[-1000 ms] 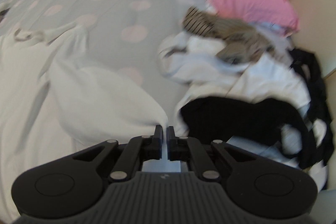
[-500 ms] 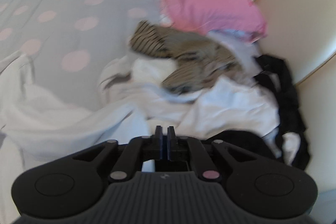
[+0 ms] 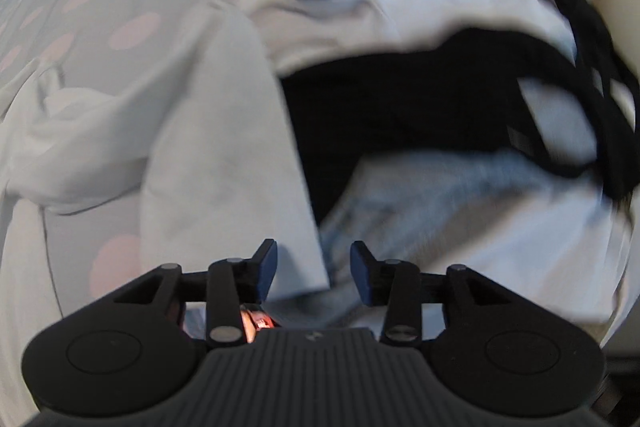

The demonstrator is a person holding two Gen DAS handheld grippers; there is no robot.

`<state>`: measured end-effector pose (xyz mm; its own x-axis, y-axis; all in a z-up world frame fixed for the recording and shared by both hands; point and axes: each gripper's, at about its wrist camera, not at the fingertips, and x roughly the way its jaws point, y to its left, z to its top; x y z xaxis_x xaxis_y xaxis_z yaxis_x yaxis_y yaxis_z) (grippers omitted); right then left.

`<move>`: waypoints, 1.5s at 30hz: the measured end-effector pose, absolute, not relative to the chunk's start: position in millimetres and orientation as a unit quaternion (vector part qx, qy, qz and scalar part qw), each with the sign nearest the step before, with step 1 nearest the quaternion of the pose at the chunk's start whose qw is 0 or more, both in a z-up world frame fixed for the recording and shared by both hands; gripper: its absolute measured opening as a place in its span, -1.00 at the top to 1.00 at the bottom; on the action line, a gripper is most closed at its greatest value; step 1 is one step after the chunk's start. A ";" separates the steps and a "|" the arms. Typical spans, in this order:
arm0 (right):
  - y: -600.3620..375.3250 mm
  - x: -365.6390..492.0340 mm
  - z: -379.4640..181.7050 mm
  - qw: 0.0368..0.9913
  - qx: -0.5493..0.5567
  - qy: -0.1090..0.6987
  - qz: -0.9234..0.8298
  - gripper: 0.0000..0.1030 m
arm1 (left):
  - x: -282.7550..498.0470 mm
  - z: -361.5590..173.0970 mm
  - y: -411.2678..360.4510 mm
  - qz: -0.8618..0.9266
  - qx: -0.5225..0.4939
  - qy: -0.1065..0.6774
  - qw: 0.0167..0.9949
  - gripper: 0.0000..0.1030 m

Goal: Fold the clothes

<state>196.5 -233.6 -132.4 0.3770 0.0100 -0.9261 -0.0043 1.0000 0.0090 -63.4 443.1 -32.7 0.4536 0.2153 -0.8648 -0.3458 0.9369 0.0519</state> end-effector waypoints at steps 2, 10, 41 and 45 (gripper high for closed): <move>-245.3 193.4 -141.4 0.825 0.048 0.563 0.005 0.19 | -63.4 -34.8 445.0 0.169 -0.065 0.499 0.848 0.19; -242.7 186.2 -112.5 0.846 0.112 0.521 0.028 0.93 | -61.0 -35.1 440.9 0.164 -0.057 0.500 0.848 0.19; -321.5 196.6 -15.1 0.892 0.012 0.427 -0.148 0.92 | -66.5 -35.4 446.9 0.176 -0.056 0.502 0.845 0.17; -304.1 194.5 -19.0 0.896 -0.013 0.422 -0.135 0.83 | -65.4 -36.3 444.4 0.173 -0.049 0.504 0.845 0.17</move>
